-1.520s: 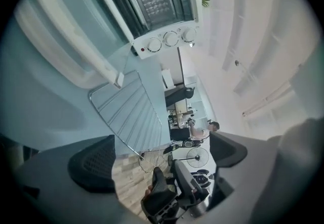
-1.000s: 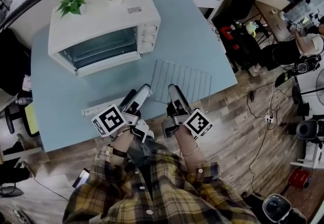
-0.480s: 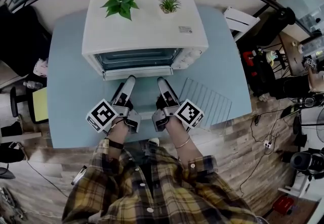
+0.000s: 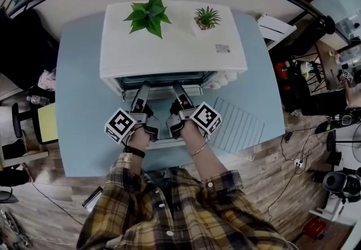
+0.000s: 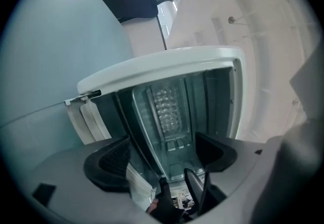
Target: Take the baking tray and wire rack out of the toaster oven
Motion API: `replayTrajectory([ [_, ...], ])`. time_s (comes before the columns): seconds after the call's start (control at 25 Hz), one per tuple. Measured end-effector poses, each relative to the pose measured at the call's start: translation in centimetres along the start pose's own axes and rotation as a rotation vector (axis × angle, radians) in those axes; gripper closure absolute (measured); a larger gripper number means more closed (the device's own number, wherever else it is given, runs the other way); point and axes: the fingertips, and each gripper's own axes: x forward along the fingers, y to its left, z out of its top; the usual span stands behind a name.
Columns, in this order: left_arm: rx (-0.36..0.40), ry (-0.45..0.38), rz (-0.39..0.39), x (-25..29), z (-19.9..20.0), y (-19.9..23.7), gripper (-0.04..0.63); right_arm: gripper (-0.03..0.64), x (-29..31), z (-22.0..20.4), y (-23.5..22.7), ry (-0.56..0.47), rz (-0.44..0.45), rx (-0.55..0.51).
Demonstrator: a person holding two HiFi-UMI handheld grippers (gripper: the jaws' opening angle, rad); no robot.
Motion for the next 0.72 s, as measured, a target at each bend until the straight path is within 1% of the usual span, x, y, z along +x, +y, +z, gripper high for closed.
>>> replayTrajectory([
  [0.08,-0.025,-0.015,0.002,0.6,0.2,0.6,0.212,0.374,0.7,0.1,-0.7,-0.01,-0.01,0.021],
  [0.2,-0.06,-0.047,0.0,1.4,0.6,1.2,0.233,0.391,1.7,0.4,-1.4,-0.033,-0.015,0.048],
  [0.4,-0.131,-0.113,0.012,2.3,1.8,2.9,0.271,0.439,2.9,0.9,-1.9,-0.06,0.008,0.097],
  [0.52,-0.15,-0.128,0.029,2.6,2.1,3.7,0.305,0.459,3.3,1.2,-2.1,-0.093,0.032,0.152],
  [0.6,-0.148,-0.133,0.038,2.7,2.3,4.0,0.339,0.475,3.5,1.2,-2.5,-0.106,0.021,0.167],
  [0.64,-0.145,-0.135,0.045,2.6,2.3,4.1,0.367,0.515,3.5,1.2,-2.8,-0.11,0.007,0.171],
  [0.68,-0.14,-0.137,0.052,2.5,2.3,4.2,0.412,0.57,3.4,1.1,-3.1,-0.114,-0.005,0.175],
  [0.72,-0.134,-0.138,0.057,2.5,2.3,4.2,0.463,0.578,3.3,1.0,-3.3,-0.119,-0.008,0.18],
])
